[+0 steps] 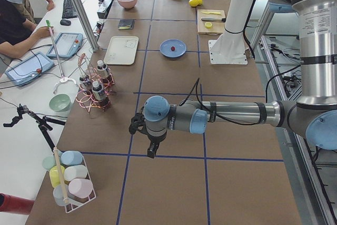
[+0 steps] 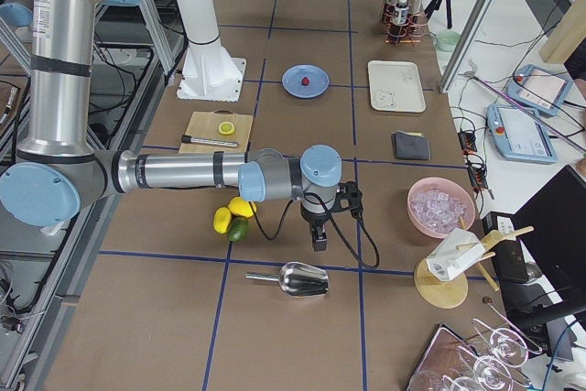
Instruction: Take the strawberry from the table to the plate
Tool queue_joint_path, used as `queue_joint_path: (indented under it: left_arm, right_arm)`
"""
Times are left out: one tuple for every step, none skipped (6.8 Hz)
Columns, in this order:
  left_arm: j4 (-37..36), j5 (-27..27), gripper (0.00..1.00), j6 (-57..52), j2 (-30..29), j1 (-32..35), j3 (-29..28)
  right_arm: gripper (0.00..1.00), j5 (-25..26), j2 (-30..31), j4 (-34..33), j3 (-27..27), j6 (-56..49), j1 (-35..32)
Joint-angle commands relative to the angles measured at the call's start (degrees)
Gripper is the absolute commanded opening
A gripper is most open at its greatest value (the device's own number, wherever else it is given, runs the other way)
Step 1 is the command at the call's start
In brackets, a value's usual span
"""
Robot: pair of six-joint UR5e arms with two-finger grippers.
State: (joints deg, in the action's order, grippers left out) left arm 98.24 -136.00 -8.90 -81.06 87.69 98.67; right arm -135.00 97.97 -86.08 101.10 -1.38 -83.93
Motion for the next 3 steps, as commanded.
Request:
queue_joint_path:
  left_arm:
    - [0.02, -0.23, 1.00, 0.02, -1.11, 0.02, -0.58]
    - [0.02, -0.23, 1.00, 0.02, -1.73, 0.02, -0.59]
    - [-0.07, -0.23, 1.00, 0.02, -1.73, 0.02, -0.06]
  right_arm:
    - [1.00, -0.09, 0.82, 0.12, 0.15, -0.38, 0.00]
    - [1.00, -0.09, 1.08, 0.12, 0.15, -0.64, 0.00]
    - [1.00, -0.18, 1.09, 0.12, 0.24, -0.65, 0.00]
